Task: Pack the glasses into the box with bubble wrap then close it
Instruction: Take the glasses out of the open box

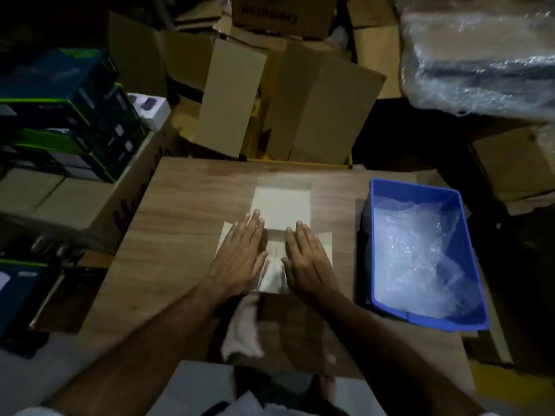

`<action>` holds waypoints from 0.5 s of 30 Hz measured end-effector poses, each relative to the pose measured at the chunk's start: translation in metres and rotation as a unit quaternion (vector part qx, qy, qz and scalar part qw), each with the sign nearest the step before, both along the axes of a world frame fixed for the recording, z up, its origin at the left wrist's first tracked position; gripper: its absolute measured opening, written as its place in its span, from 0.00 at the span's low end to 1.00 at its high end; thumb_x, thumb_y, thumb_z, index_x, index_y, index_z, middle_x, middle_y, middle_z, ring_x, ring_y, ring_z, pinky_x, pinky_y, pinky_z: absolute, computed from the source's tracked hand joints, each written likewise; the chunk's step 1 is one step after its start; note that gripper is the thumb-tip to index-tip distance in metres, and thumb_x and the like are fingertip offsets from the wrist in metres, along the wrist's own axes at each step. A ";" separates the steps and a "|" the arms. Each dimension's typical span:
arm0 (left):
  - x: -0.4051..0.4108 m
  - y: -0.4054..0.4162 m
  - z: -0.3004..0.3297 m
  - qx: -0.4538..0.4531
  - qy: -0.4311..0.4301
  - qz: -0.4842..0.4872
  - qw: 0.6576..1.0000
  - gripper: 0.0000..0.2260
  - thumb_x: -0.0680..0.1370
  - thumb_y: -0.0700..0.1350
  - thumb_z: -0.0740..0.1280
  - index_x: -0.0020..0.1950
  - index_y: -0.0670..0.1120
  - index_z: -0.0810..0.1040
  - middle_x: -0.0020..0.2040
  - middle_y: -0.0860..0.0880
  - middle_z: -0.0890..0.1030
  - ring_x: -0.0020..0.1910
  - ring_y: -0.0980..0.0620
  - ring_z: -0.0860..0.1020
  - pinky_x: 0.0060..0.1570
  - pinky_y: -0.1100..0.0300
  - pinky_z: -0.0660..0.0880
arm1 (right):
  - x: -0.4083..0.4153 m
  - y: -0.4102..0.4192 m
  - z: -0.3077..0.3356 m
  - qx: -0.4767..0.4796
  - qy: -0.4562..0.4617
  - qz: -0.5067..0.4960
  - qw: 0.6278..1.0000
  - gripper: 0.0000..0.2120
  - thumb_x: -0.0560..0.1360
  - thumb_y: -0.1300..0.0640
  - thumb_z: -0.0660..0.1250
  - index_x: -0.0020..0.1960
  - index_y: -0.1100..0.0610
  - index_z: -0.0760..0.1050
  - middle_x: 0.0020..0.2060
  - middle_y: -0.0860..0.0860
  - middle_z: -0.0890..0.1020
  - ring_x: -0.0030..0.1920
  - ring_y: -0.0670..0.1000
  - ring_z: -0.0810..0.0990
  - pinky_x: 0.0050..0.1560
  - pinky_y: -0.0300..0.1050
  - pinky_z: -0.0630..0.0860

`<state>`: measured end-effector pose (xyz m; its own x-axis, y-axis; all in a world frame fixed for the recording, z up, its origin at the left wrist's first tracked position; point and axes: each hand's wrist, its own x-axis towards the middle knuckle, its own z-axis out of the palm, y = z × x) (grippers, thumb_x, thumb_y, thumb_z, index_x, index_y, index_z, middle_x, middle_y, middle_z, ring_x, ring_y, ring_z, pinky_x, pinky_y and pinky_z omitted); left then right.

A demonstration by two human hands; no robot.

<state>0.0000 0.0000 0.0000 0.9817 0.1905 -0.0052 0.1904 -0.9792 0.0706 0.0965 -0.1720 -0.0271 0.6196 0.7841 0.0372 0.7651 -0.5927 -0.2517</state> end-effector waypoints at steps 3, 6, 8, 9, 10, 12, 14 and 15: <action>-0.001 0.001 -0.013 0.000 0.024 0.005 1.000 0.31 0.82 0.55 0.51 0.81 0.39 0.58 0.82 0.41 0.56 0.80 0.42 0.59 0.78 0.47 0.58 | -0.001 -0.001 -0.017 -0.031 0.034 -0.014 0.999 0.31 0.78 0.50 0.59 0.78 0.63 0.62 0.76 0.64 0.66 0.76 0.64 0.65 0.75 0.58 0.64; -0.004 -0.001 -0.027 0.015 0.062 -0.007 0.998 0.30 0.81 0.56 0.52 0.77 0.38 0.67 0.77 0.38 0.67 0.72 0.39 0.70 0.72 0.43 0.68 | -0.007 -0.006 -0.027 -0.083 0.039 -0.015 0.996 0.30 0.79 0.50 0.59 0.78 0.62 0.63 0.73 0.62 0.70 0.74 0.63 0.68 0.75 0.59 0.64; -0.001 -0.001 -0.031 0.035 0.078 -0.012 0.996 0.27 0.82 0.55 0.57 0.75 0.39 0.69 0.75 0.39 0.70 0.69 0.40 0.71 0.70 0.44 0.68 | -0.005 -0.004 -0.026 -0.102 0.027 -0.013 0.994 0.29 0.78 0.51 0.62 0.76 0.62 0.65 0.70 0.60 0.73 0.71 0.61 0.70 0.74 0.58 0.64; 0.001 -0.001 -0.033 0.040 0.085 -0.011 0.996 0.26 0.82 0.55 0.60 0.74 0.40 0.70 0.74 0.39 0.71 0.68 0.40 0.72 0.69 0.44 0.68 | -0.004 -0.002 -0.025 -0.113 0.022 -0.012 0.993 0.28 0.77 0.51 0.64 0.74 0.61 0.66 0.69 0.59 0.74 0.70 0.60 0.71 0.73 0.58 0.65; 0.003 -0.002 -0.034 0.037 0.093 -0.007 0.995 0.26 0.81 0.55 0.64 0.73 0.40 0.72 0.72 0.40 0.72 0.66 0.41 0.73 0.68 0.45 0.68 | -0.002 0.000 -0.025 -0.127 0.020 -0.011 0.992 0.28 0.76 0.51 0.65 0.73 0.60 0.67 0.68 0.58 0.75 0.69 0.59 0.72 0.72 0.57 0.65; 0.007 -0.004 -0.035 0.030 0.106 0.005 0.994 0.24 0.78 0.55 0.69 0.70 0.43 0.75 0.69 0.43 0.75 0.64 0.43 0.75 0.65 0.47 0.70 | -0.001 0.005 -0.027 -0.144 0.025 -0.012 0.989 0.28 0.74 0.50 0.69 0.71 0.58 0.69 0.67 0.57 0.76 0.68 0.58 0.72 0.71 0.56 0.65; 0.012 -0.003 -0.035 0.029 0.121 0.025 0.992 0.25 0.75 0.55 0.73 0.68 0.46 0.76 0.66 0.46 0.76 0.62 0.45 0.75 0.63 0.50 0.70 | 0.001 0.009 -0.029 -0.148 0.032 -0.014 0.988 0.26 0.73 0.48 0.71 0.67 0.56 0.72 0.65 0.56 0.78 0.67 0.58 0.73 0.71 0.58 0.65; 0.014 -0.002 -0.034 0.027 0.134 0.036 0.990 0.26 0.74 0.55 0.74 0.68 0.46 0.75 0.66 0.46 0.76 0.63 0.46 0.74 0.64 0.51 0.69 | 0.001 0.010 -0.030 -0.146 0.036 -0.016 0.988 0.24 0.74 0.46 0.71 0.65 0.56 0.73 0.64 0.56 0.79 0.66 0.58 0.74 0.71 0.59 0.64</action>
<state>0.0144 -0.0021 -0.0342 0.9303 0.2670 -0.2517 0.2644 -0.9634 -0.0446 0.0978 -0.1618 -0.0566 0.6362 0.7352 -0.2340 0.7316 -0.6712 -0.1196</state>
